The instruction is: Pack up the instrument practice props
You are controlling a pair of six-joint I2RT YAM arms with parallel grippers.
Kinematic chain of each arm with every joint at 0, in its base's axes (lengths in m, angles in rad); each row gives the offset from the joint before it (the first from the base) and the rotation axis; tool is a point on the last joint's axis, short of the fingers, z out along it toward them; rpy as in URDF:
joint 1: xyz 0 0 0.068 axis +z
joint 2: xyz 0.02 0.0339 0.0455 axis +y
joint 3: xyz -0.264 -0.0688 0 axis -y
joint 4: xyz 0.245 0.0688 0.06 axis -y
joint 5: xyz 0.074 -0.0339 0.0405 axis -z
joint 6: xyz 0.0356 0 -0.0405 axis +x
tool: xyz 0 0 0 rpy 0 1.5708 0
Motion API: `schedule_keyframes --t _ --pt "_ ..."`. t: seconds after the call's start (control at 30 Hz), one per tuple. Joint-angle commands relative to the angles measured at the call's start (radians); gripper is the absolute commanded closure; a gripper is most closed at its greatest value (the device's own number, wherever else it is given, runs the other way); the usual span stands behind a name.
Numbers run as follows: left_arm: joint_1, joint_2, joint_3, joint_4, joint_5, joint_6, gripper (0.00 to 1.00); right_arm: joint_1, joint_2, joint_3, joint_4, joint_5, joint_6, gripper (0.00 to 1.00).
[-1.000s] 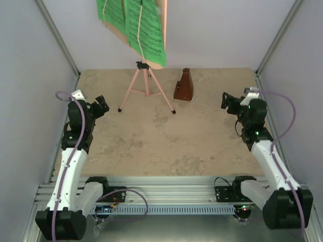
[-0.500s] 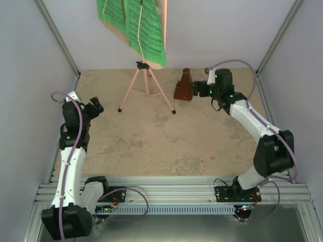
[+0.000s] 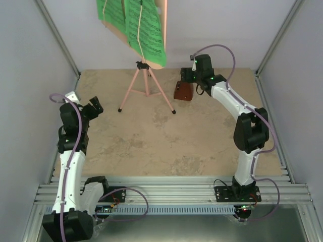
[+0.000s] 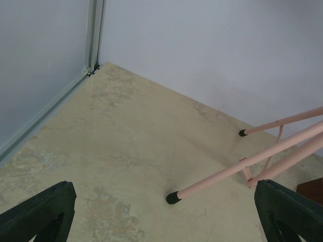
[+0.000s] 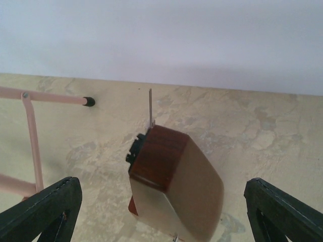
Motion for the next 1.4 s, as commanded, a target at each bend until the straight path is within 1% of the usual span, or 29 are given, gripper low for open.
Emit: schedule_keyframes --t 0.0,0.07,0.23,0.33,0.43,0.53,0.6,0.67,0.73,0.77,0.87,0.93,1.03,1.1,1.17,1.27,1.37 --pt "0.008 -0.004 -0.005 -0.001 0.011 0.018 0.00 0.026 0.046 0.077 -0.031 0.126 0.037 0.11" --pt "0.009 -0.003 -0.006 -0.002 0.022 0.021 0.01 0.036 0.059 0.089 -0.025 0.167 0.052 0.13" --pt "0.009 -0.001 -0.009 -0.010 0.026 0.026 0.01 0.043 0.095 0.116 -0.021 0.213 0.084 0.16" --pt "0.009 0.000 -0.010 -0.011 0.024 0.027 0.01 0.044 0.119 0.132 -0.019 0.222 0.084 0.17" --pt "0.009 0.005 -0.010 -0.010 0.023 0.029 0.01 0.044 0.162 0.165 -0.037 0.225 0.079 0.22" --pt "0.008 0.016 -0.009 -0.014 0.017 0.035 0.01 0.044 0.211 0.213 -0.061 0.223 0.071 0.24" --pt "0.009 0.023 -0.010 -0.015 0.010 0.038 0.01 0.044 0.245 0.251 -0.074 0.219 0.065 0.24" --pt "0.008 0.033 -0.012 -0.015 0.005 0.039 0.01 0.044 0.279 0.297 -0.094 0.221 0.055 0.22" --pt "0.009 0.045 -0.012 -0.017 0.008 0.040 0.01 0.044 0.313 0.346 -0.112 0.224 0.048 0.23" --pt "0.009 0.049 -0.018 -0.018 0.011 0.040 0.01 0.044 0.330 0.369 -0.123 0.228 0.045 0.26" --pt "0.009 0.059 -0.035 -0.019 0.012 0.044 0.01 0.045 0.360 0.441 -0.168 0.227 0.025 0.41" --pt "0.008 0.068 -0.043 -0.018 0.005 0.045 0.01 0.047 0.348 0.449 -0.167 0.233 -0.019 0.47" --pt "0.009 0.092 -0.021 -0.028 0.004 0.044 0.01 0.048 0.303 0.392 -0.129 0.250 -0.087 0.54" --pt "0.009 0.090 0.003 -0.049 0.027 0.033 0.01 0.046 0.253 0.306 -0.063 0.246 -0.119 0.61" --pt "0.009 0.055 -0.004 -0.042 0.059 0.031 0.01 0.044 0.207 0.217 -0.012 0.240 -0.141 0.66" --pt "0.009 -0.010 -0.048 -0.012 0.040 0.031 0.01 0.044 0.136 0.125 0.005 0.237 -0.143 0.68" --pt "0.009 -0.005 -0.043 -0.023 0.048 0.034 0.01 0.045 0.035 0.030 0.024 0.216 -0.139 0.69"
